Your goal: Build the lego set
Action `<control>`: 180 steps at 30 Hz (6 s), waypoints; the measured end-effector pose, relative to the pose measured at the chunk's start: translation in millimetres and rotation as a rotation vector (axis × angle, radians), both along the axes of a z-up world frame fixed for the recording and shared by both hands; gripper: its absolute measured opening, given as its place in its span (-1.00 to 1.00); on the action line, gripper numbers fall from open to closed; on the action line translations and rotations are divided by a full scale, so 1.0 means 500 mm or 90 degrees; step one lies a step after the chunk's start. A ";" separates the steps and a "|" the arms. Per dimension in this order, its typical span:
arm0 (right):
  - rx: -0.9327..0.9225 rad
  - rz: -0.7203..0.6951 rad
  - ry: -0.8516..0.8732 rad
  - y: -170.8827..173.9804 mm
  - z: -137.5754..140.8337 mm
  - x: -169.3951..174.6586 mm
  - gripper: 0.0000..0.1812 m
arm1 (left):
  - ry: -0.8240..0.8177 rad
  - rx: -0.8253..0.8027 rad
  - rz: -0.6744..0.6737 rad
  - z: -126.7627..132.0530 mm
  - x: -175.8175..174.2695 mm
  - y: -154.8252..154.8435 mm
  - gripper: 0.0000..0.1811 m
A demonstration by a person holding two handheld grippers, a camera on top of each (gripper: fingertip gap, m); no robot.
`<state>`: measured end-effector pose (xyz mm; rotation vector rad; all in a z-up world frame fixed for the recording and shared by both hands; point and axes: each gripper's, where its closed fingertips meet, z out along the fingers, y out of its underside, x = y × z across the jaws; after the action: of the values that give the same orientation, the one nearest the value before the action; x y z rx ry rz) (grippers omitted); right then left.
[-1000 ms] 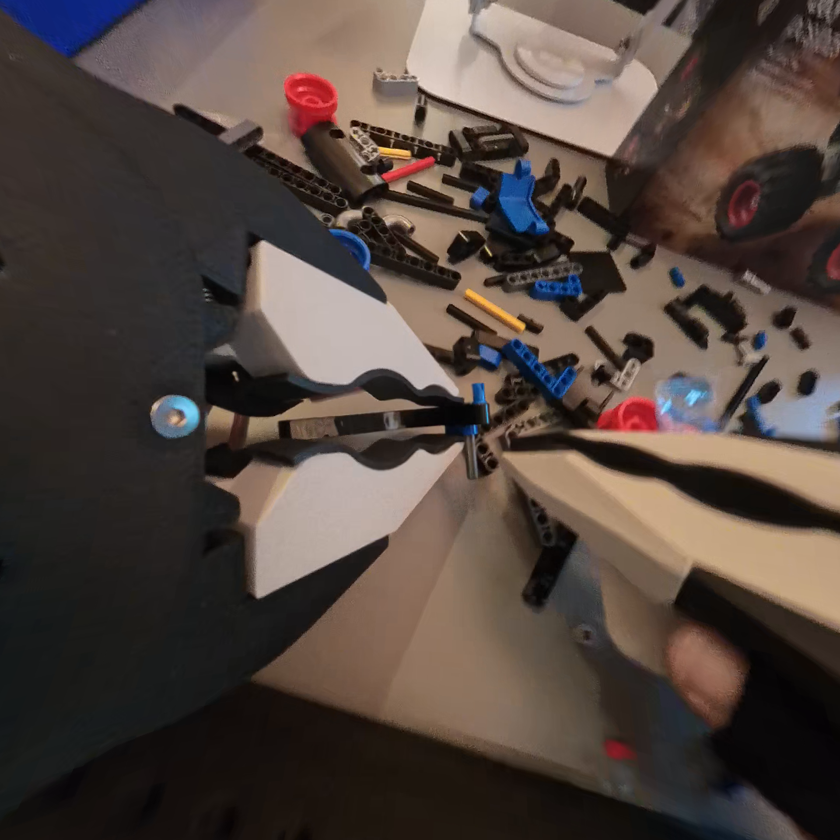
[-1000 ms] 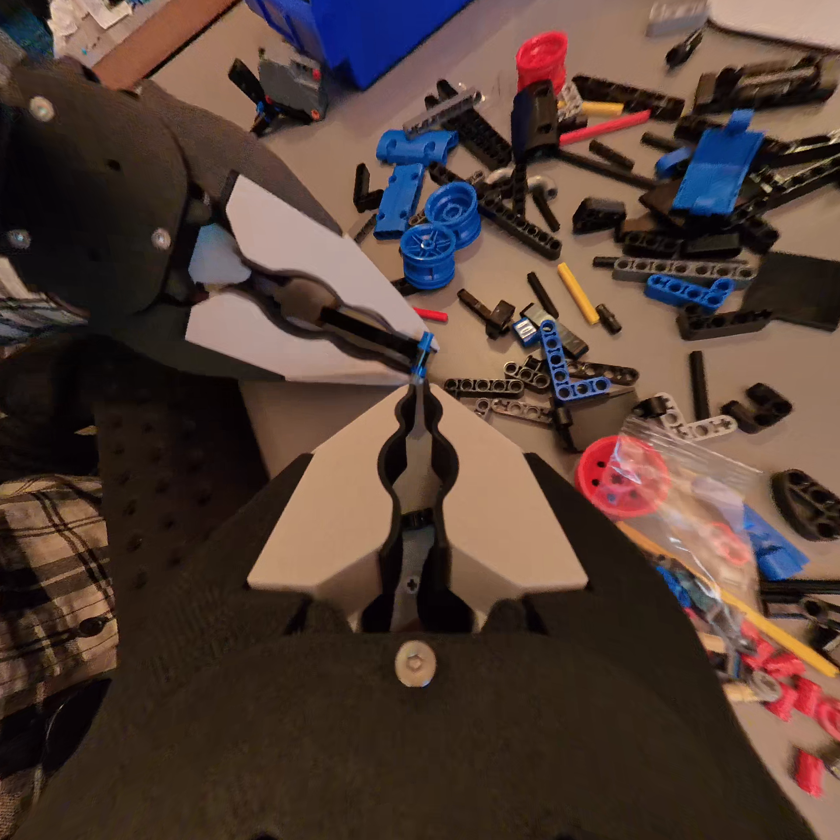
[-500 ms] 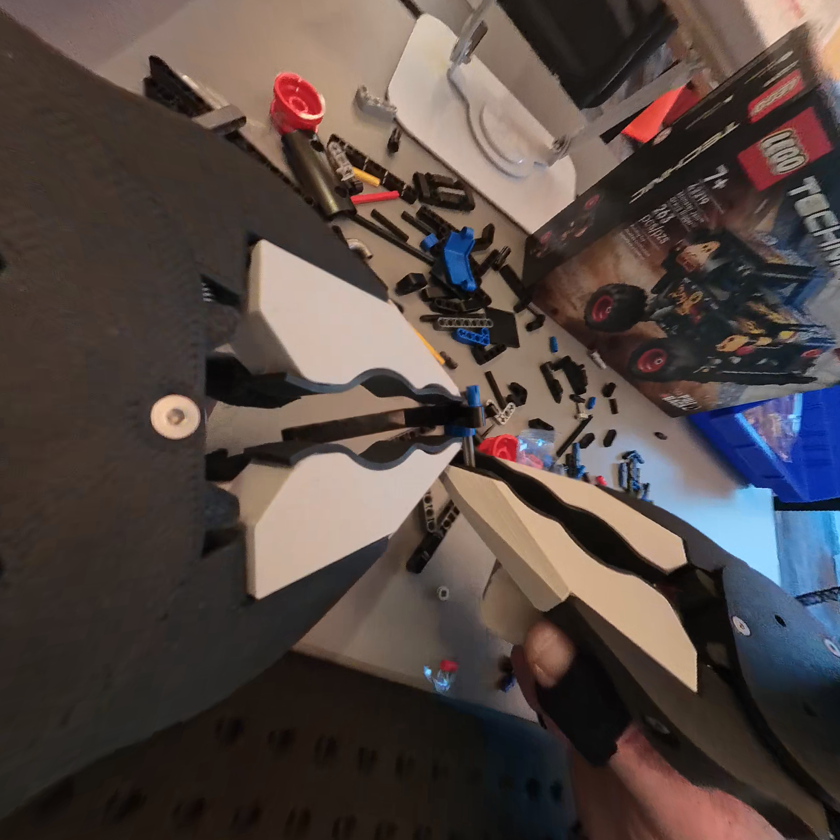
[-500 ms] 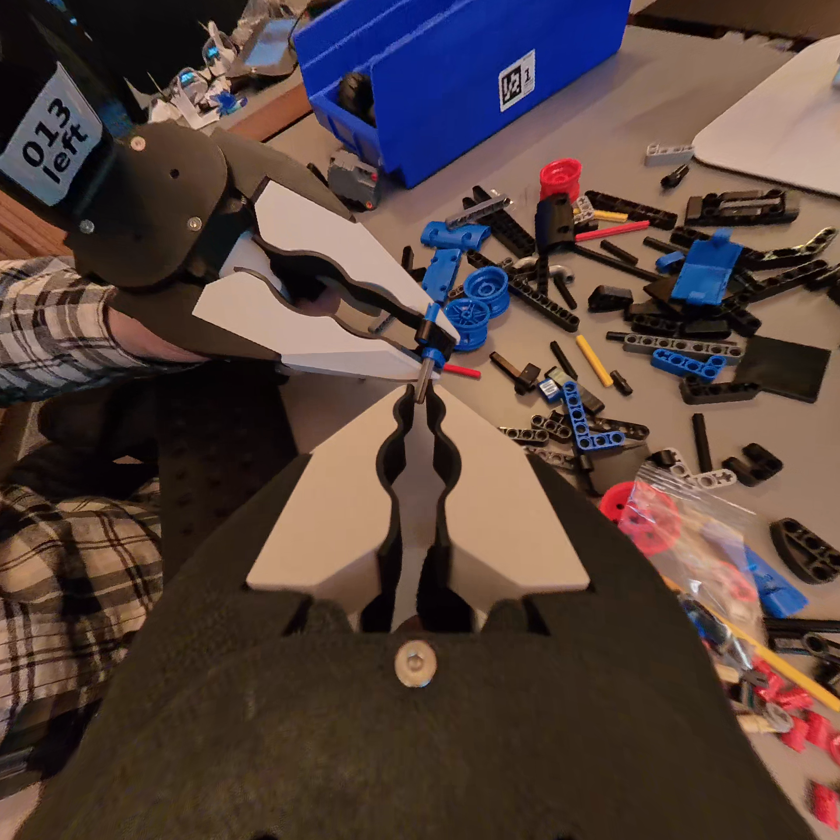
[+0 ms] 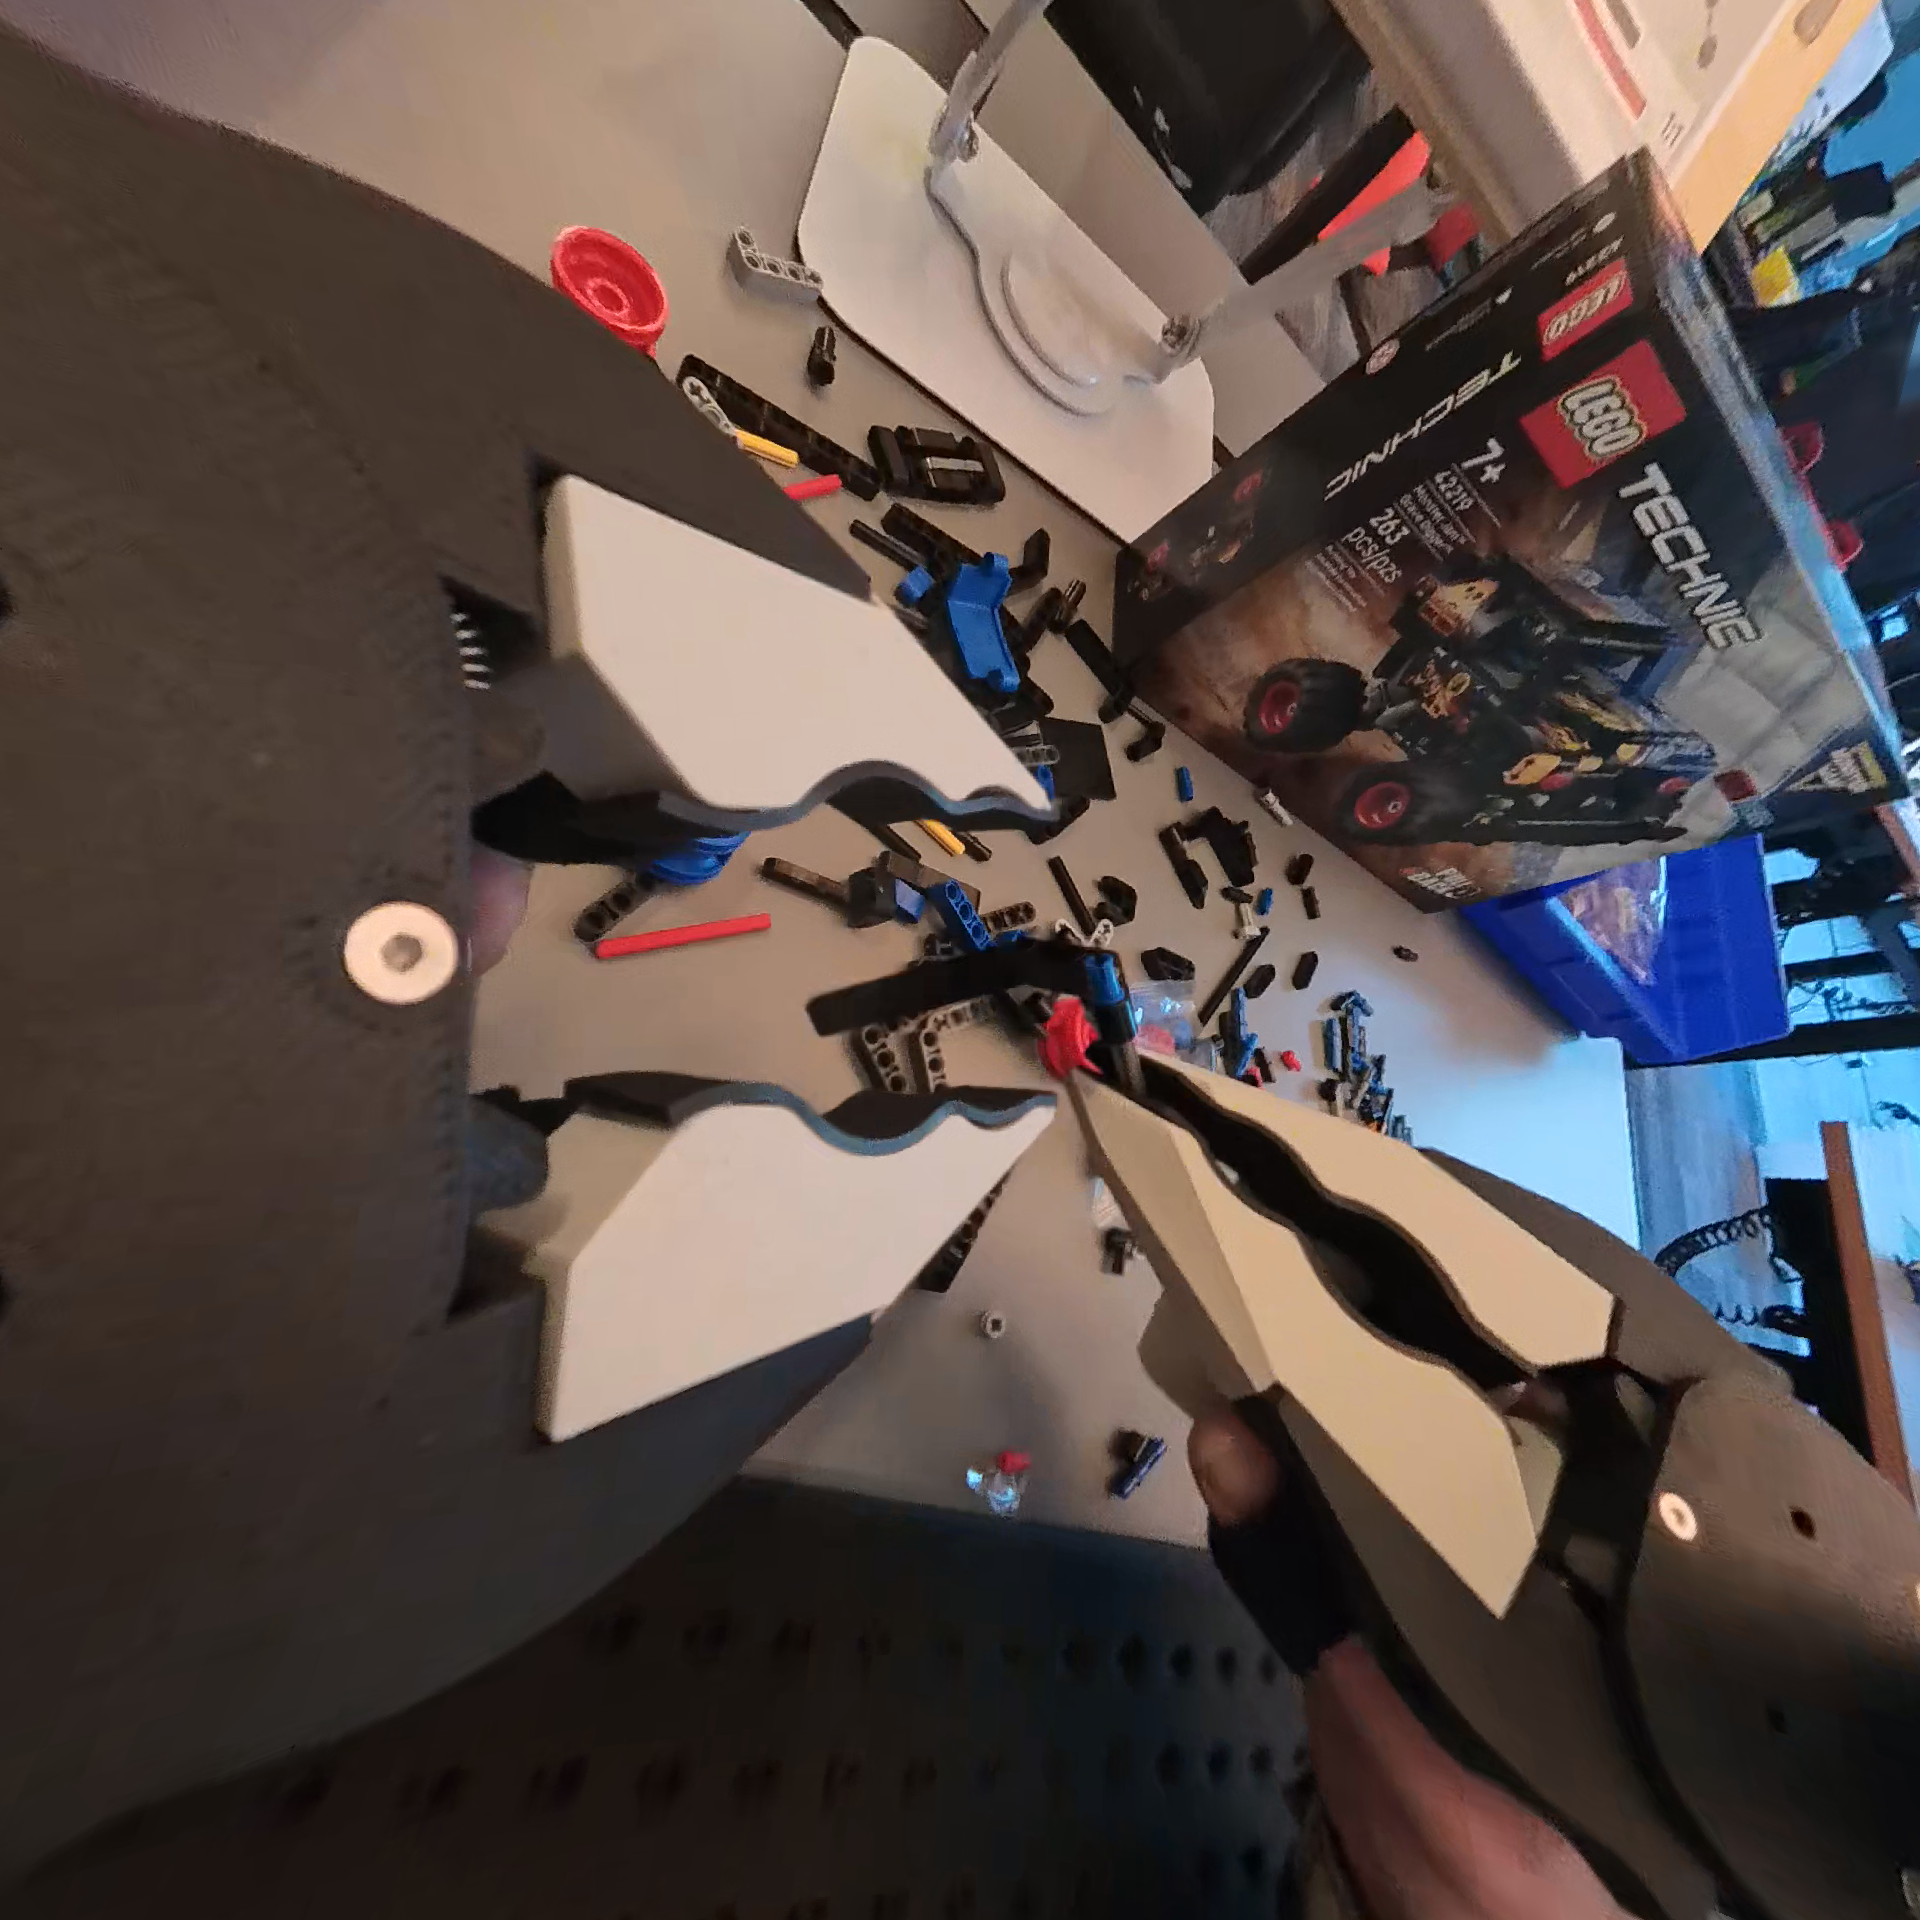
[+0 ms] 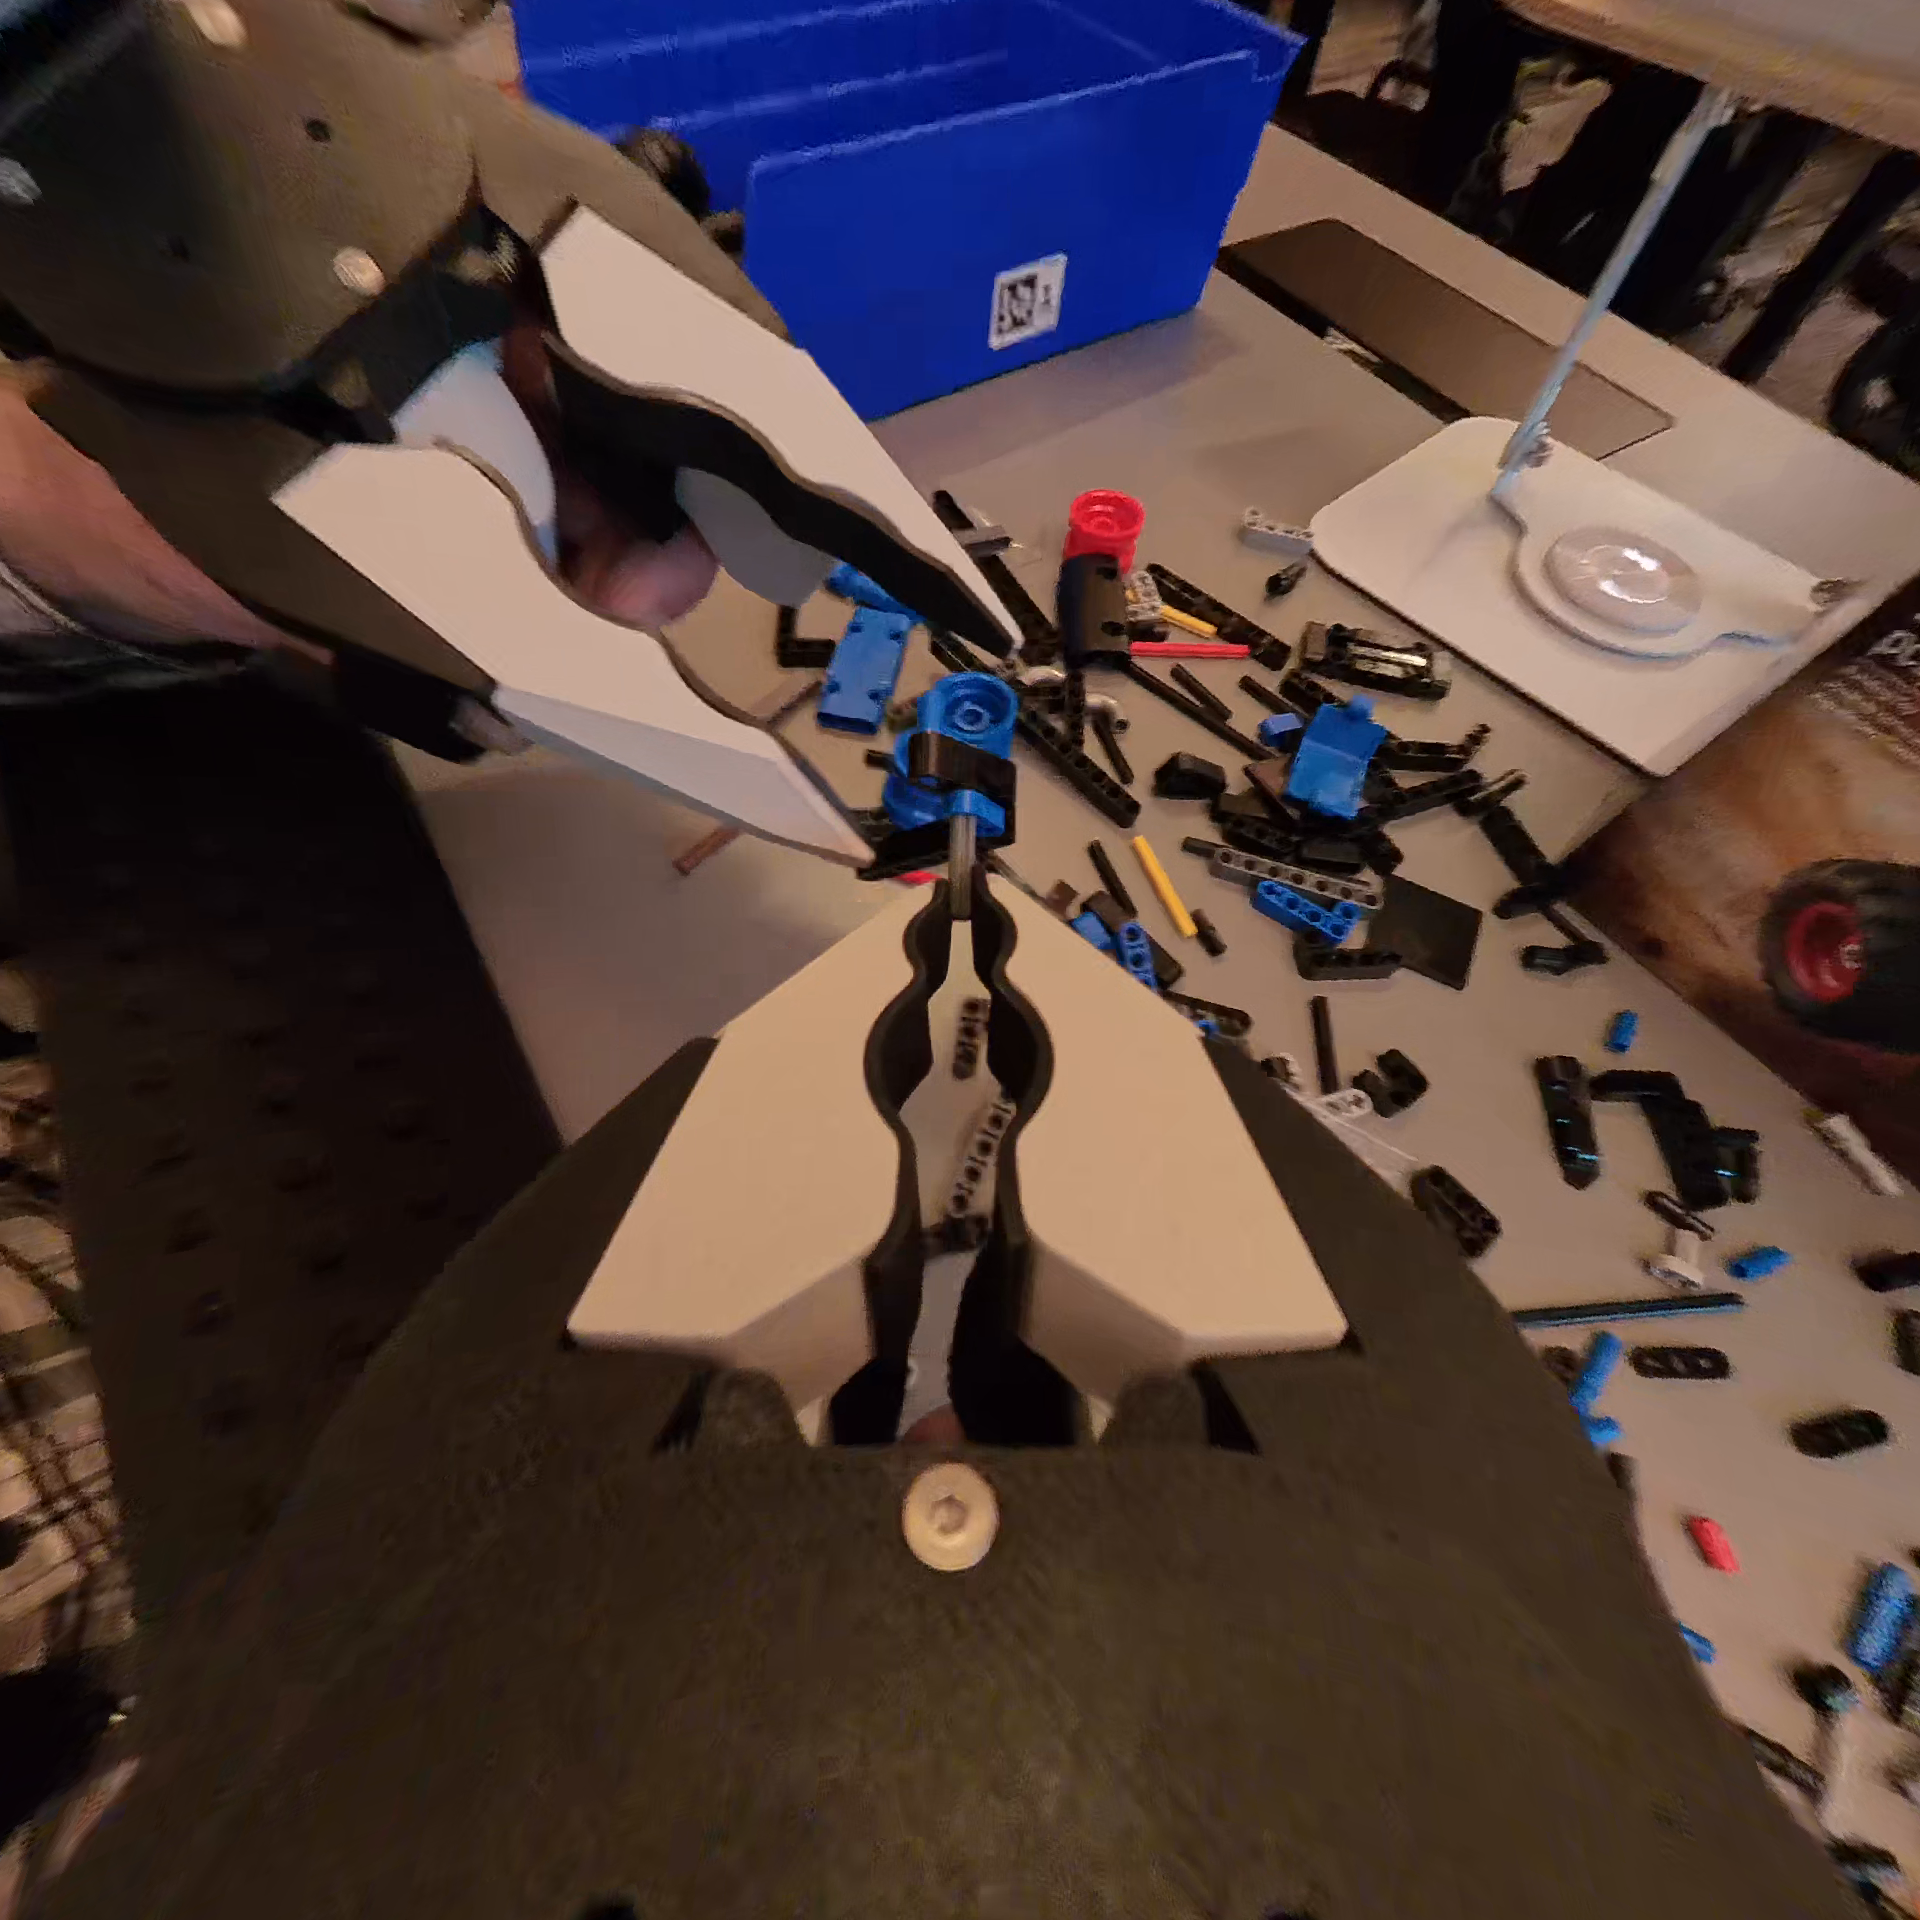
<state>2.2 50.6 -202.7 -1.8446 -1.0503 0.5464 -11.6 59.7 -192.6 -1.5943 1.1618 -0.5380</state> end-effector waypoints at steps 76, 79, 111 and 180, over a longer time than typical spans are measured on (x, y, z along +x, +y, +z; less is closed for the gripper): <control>-0.172 0.180 -0.120 -0.081 -0.141 -0.043 -0.89 | 0.276 -0.114 -0.148 -0.199 -0.065 -0.095 -0.66; -0.152 0.163 -0.130 -0.058 -0.136 -0.032 -0.89 | 0.247 -0.102 -0.090 -0.168 -0.082 -0.046 -0.70; 0.269 0.212 -0.276 -0.037 -0.063 -0.040 -1.00 | 0.212 -0.126 -0.139 -0.068 0.004 -0.075 -1.00; 0.238 0.180 -0.234 -0.045 -0.085 0.004 -0.99 | 0.263 -0.184 -0.130 -0.109 -0.028 -0.046 -0.64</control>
<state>4.1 28.0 -245.2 -1.5015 -1.5598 0.1507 -25.8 36.5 -247.3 -1.9047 1.6266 -0.5414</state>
